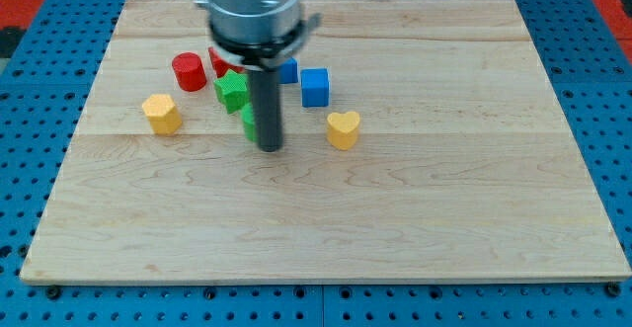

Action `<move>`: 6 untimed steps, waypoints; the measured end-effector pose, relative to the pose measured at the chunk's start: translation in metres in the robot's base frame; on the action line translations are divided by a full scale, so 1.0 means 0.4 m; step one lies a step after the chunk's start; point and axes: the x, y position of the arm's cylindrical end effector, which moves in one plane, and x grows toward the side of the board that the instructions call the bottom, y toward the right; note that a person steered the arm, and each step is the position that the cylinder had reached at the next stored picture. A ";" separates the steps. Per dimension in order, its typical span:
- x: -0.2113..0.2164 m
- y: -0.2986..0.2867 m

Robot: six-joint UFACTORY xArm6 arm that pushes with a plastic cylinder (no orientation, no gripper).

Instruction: Push the yellow heart closer to the blue cube

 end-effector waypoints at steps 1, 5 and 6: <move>0.022 0.138; -0.038 0.238; 0.184 0.219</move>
